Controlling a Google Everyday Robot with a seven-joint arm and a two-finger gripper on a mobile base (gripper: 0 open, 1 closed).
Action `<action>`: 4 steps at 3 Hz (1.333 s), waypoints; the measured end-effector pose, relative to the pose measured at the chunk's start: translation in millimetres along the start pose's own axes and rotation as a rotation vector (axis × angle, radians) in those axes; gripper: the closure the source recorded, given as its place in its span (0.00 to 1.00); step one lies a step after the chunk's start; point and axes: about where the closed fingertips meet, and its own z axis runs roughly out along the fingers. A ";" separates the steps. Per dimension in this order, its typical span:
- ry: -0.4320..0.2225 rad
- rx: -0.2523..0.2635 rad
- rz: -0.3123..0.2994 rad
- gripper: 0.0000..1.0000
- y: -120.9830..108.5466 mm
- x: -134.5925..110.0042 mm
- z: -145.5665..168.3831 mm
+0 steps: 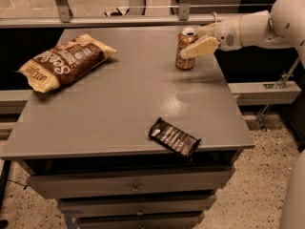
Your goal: Move orange can near brown chip bag
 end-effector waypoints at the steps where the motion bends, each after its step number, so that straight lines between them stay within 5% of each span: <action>1: -0.046 -0.028 -0.018 0.42 5.5 -4.9 6.9; 3: -0.126 -0.036 -0.066 0.88 14.4 -38.4 -1.8; 4: -0.126 -0.041 -0.066 1.00 15.5 -38.6 1.4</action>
Offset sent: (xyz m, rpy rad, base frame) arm -0.0080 0.0109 0.0231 0.0965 -0.0837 0.0566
